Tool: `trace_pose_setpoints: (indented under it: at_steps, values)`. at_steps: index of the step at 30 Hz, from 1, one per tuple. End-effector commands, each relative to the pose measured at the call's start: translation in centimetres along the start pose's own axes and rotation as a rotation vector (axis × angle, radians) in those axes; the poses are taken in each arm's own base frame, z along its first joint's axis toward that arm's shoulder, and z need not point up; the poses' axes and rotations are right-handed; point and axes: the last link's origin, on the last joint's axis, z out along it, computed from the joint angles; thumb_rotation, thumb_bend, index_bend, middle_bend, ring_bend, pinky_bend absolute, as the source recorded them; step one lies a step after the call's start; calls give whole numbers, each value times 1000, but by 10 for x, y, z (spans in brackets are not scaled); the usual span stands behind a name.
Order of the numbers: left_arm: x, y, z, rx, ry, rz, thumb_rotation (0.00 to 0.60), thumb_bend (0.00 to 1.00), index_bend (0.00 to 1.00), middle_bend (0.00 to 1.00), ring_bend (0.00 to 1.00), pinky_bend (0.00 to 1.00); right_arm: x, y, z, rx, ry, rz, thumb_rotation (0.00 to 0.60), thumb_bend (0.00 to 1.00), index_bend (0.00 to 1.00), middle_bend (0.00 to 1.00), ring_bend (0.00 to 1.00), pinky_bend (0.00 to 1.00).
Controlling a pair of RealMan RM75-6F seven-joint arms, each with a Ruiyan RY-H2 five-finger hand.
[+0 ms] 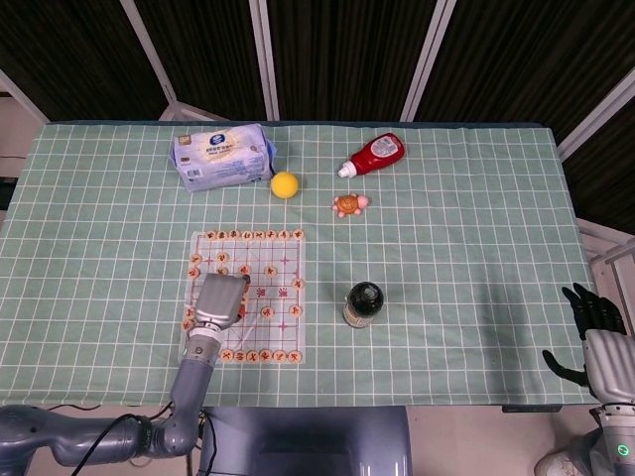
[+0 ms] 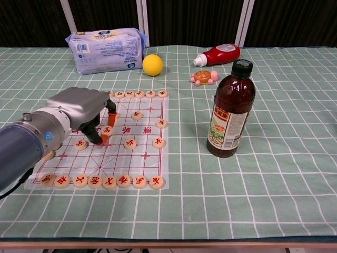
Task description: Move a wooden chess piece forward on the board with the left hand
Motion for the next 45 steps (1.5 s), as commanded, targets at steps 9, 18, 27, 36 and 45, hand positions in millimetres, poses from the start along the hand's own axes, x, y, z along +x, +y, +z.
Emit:
trace_pose_setpoints:
  at_steps: [9, 18, 27, 36, 45]
  values:
    - [-1, 3, 3, 0, 1, 0, 600, 313, 486, 1000, 975, 993, 0, 0, 0, -1, -2, 3, 600, 292, 0, 0, 0, 0]
    - [-2, 1, 3, 6, -4, 21, 600, 297, 417, 1000, 969, 993, 1, 0, 0, 0, 3, 1, 600, 292, 0, 0, 0, 0]
    - [5, -1, 1, 0, 16, 6, 600, 264, 366, 1000, 963, 993, 1, 0, 0, -3, 4, -1, 600, 291, 0, 0, 0, 0]
    - [37, -16, -30, -46, 119, -107, 600, 195, 334, 938, 828, 843, 1, 0, -1, 4, 8, -8, 600, 292, 0, 0, 0, 0]
    - [52, -85, -90, -39, 290, -184, 600, 61, 8, 125, 81, 201, 1, -1, -2, 26, 20, -42, 600, 292, 0, 0, 0, 0]
